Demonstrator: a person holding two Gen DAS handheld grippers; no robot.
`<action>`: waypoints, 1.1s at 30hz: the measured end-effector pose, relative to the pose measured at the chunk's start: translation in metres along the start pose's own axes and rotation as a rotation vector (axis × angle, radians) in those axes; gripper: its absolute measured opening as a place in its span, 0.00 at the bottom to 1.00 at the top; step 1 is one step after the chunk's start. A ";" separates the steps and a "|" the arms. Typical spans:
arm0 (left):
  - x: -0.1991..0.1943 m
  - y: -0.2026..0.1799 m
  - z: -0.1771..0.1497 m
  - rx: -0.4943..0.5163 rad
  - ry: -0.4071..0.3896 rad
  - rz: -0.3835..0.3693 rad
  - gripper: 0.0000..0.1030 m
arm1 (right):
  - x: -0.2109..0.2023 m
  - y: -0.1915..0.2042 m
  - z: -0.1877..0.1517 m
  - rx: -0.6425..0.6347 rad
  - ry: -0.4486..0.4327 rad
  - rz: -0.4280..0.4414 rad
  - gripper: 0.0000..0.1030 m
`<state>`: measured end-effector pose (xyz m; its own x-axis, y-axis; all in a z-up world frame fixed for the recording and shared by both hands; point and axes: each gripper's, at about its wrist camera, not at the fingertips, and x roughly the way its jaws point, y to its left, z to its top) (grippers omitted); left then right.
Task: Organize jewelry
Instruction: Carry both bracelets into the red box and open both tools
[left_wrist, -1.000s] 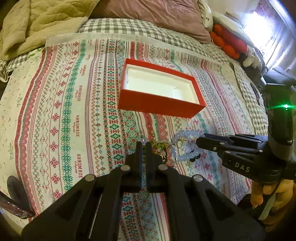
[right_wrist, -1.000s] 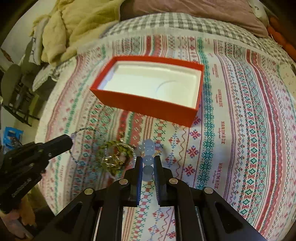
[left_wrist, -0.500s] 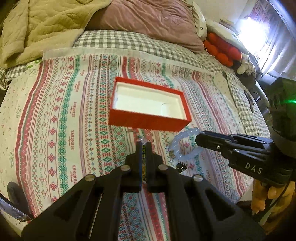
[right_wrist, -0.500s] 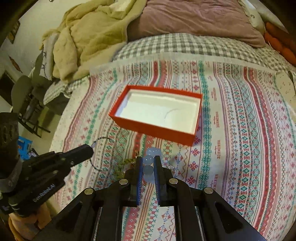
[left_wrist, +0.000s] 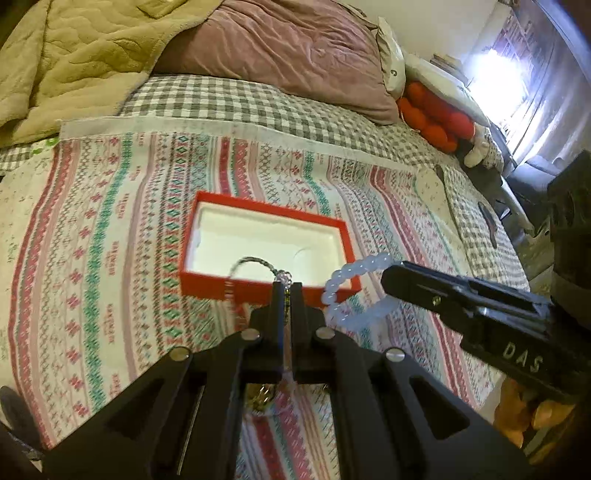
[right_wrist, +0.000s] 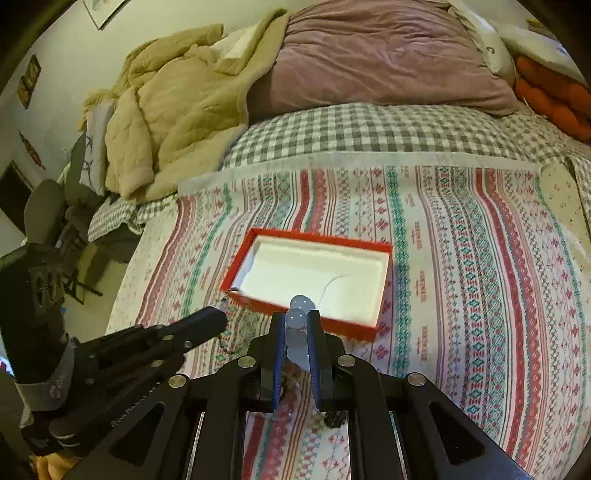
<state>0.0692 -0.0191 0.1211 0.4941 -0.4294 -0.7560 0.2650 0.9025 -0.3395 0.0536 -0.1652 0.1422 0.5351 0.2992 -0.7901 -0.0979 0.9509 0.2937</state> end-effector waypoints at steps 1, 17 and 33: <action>0.002 -0.002 0.003 -0.003 -0.003 -0.008 0.03 | 0.000 -0.001 0.001 -0.001 -0.002 -0.004 0.12; 0.058 0.028 0.029 -0.154 -0.060 -0.076 0.03 | 0.019 -0.011 0.027 0.023 -0.059 -0.025 0.12; 0.057 0.055 0.025 -0.153 -0.034 0.061 0.03 | 0.070 -0.030 0.029 0.089 0.024 -0.036 0.12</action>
<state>0.1328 0.0052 0.0734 0.5341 -0.3726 -0.7589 0.1062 0.9201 -0.3770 0.1184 -0.1747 0.0933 0.5166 0.2675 -0.8134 -0.0035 0.9506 0.3104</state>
